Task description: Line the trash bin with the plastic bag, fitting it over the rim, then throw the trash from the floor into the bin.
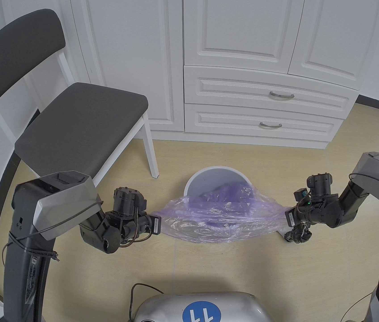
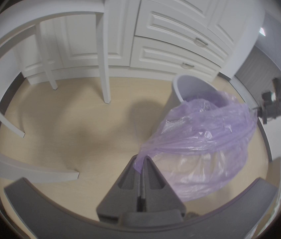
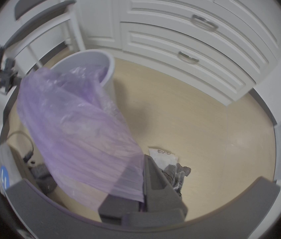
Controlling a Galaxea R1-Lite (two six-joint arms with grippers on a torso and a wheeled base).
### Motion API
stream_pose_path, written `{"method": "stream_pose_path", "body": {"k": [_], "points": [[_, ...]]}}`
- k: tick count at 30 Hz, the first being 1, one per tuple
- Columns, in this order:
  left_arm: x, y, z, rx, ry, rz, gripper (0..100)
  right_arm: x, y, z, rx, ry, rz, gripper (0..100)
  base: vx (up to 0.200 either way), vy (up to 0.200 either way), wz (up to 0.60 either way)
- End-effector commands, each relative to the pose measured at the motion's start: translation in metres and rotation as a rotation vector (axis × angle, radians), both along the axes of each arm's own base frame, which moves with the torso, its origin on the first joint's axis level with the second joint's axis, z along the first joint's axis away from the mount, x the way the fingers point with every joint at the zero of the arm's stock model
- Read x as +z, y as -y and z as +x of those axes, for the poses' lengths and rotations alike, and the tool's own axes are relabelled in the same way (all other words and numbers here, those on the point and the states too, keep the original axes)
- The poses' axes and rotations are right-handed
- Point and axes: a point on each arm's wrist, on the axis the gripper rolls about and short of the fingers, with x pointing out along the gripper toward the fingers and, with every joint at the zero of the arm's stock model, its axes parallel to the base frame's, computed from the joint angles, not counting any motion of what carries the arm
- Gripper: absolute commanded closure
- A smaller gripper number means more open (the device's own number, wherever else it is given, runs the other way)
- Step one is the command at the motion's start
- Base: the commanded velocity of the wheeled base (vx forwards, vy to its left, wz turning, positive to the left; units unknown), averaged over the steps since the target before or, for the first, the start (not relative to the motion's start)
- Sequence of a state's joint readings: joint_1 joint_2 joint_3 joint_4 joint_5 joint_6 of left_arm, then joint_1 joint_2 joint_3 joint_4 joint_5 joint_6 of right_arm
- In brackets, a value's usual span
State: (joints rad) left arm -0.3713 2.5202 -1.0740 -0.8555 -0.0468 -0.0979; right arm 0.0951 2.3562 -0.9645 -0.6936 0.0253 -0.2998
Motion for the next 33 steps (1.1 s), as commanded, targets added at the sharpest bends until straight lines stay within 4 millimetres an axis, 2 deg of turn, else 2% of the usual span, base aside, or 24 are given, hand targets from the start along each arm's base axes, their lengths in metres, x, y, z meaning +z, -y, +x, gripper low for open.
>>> {"method": "stream_pose_path", "body": {"k": [1,2,6,9,18,23,27,28,32,33], "points": [[-0.017,0.015,0.026,0.125,0.041,-0.052,100,-0.025,-0.025,0.029,-0.07,0.063,0.107,100,0.0,0.0,0.0],[-0.017,0.015,0.026,0.125,0.041,-0.052,100,-0.025,-0.025,0.029,-0.07,0.063,0.107,100,0.0,0.0,0.0],[-0.014,0.021,0.046,0.232,0.119,-0.081,100,-0.024,-0.037,0.046,-0.091,0.189,0.201,100,0.0,0.0,0.0],[-0.015,0.024,0.05,0.259,0.136,-0.088,100,-0.024,-0.039,0.051,-0.101,0.236,0.228,100,0.0,0.0,0.0],[-0.015,0.023,0.047,0.258,0.126,-0.076,100,-0.021,-0.029,0.049,-0.113,0.239,0.205,100,0.0,0.0,0.0],[-0.006,0.015,0.034,0.232,0.108,-0.068,100,-0.02,-0.011,0.039,-0.1,0.22,0.118,100,0.0,0.0,0.0],[0.002,0.015,0.028,0.188,0.142,-0.093,100,-0.014,-0.008,0.034,-0.078,0.22,0.099,100,0.0,0.0,0.0],[0.002,0.015,0.028,0.187,0.144,-0.093,100,-0.012,-0.008,0.034,-0.078,0.223,0.1,0,0.0,0.0,0.0],[0.01,0.019,0.022,0.168,0.185,-0.111,100,0.023,-0.006,0.013,-0.007,0.232,0.158,0,0.0,0.0,0.0],[0.01,0.019,0.022,0.168,0.185,-0.111,100,0.023,-0.006,0.013,-0.007,0.232,0.158,0,0.0,0.0,0.0]]}}
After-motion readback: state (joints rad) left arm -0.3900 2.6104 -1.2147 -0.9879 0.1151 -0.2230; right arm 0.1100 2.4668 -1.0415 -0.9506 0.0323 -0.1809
